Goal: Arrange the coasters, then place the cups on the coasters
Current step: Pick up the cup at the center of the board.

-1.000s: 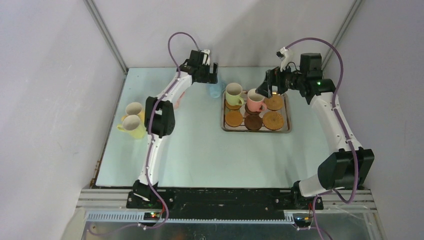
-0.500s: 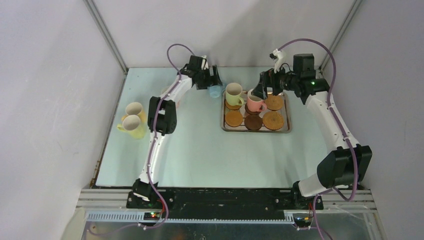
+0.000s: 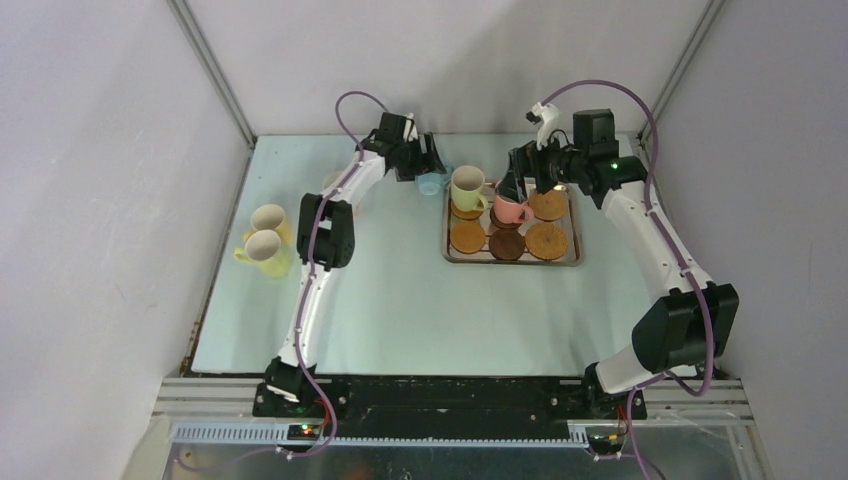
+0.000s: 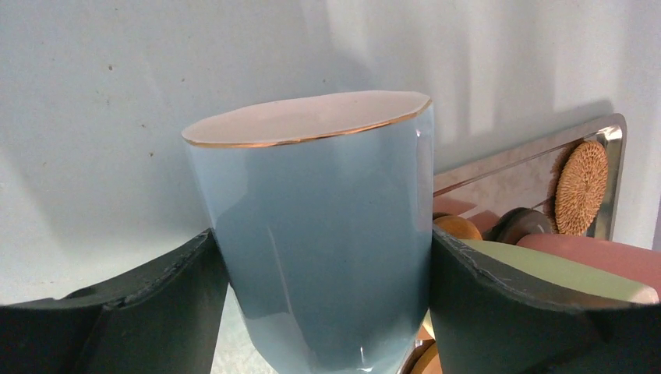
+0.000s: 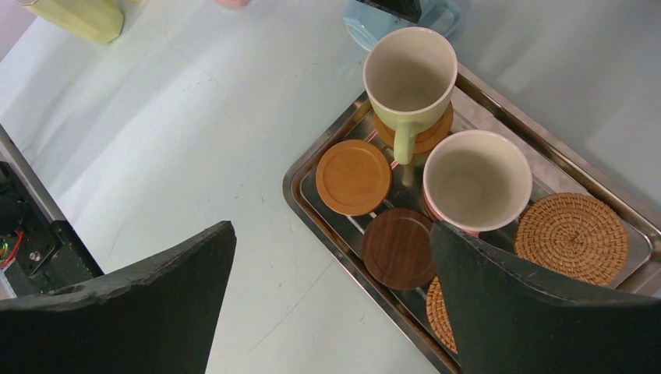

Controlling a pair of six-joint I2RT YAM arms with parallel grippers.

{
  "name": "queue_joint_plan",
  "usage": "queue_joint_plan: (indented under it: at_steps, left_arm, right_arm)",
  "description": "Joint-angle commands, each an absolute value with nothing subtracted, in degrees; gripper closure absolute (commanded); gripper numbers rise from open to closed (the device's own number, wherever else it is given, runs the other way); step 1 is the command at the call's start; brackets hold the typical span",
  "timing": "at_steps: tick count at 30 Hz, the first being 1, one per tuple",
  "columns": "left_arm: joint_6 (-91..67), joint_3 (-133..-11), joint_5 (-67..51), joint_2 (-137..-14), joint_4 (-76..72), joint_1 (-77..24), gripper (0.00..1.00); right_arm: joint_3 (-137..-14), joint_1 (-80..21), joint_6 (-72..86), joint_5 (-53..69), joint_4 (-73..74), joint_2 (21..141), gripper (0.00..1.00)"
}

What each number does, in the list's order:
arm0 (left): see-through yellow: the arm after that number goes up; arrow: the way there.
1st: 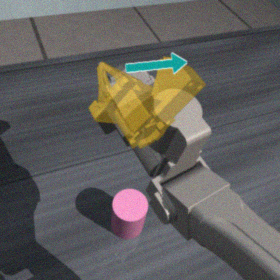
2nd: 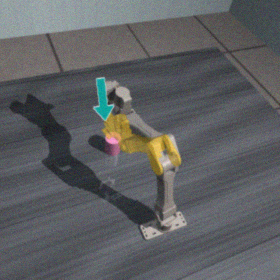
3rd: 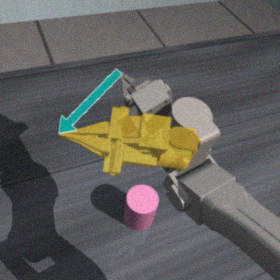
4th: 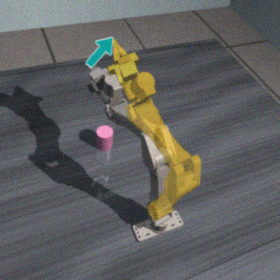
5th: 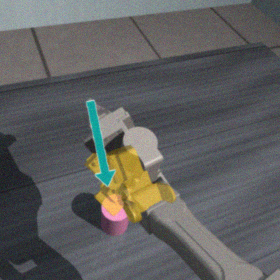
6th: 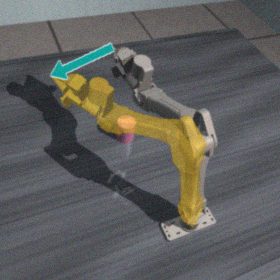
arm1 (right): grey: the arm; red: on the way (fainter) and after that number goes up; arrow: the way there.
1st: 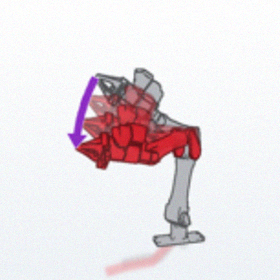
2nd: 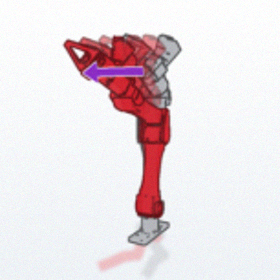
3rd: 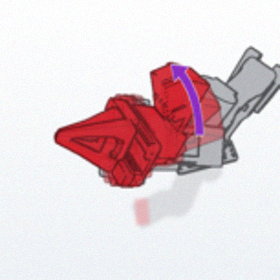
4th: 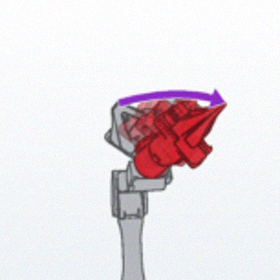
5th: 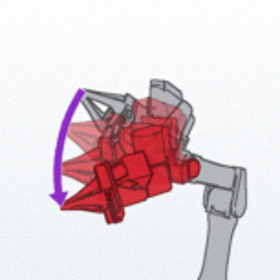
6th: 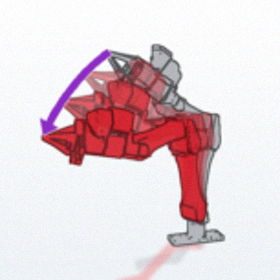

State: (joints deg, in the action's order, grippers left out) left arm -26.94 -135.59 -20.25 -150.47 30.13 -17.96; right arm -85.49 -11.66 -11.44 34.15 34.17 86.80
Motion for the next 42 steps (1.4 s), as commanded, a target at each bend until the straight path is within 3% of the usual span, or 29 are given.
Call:
queue_joint_plan:
  at_steps: [1,12,24,34,42]
  left_arm:
    - [-26.63,-137.56,-20.79,-150.48,30.9,-17.58,0.29]
    - [-25.47,-128.3,-31.57,-135.34,24.42,-14.42,0.45]
    - [-18.03,-104.99,-37.05,-106.77,20.08,-11.94,0.44]
    - [-10.94,-90.72,-49.27,-94.56,22.36,-12.1,0.44]
    - [-4.89,-82.97,-52.44,-88.78,25.74,-13.26,0.44]
  right_arm:
    - [-86.5,-11.71,-12.09,33.84,33.48,86.14,0.0]
    - [-86.65,-11.46,-10.73,36.19,33.39,88.09,0.0]
    - [-87.03,-10.88,-8.25,43.57,33.81,89.48,0.0]
    - [-92.57,-13.67,-12.65,62.36,45.3,98.3,0.03]
    - [-94.55,-21.18,-15.77,59.41,48.08,100.7,0.04]
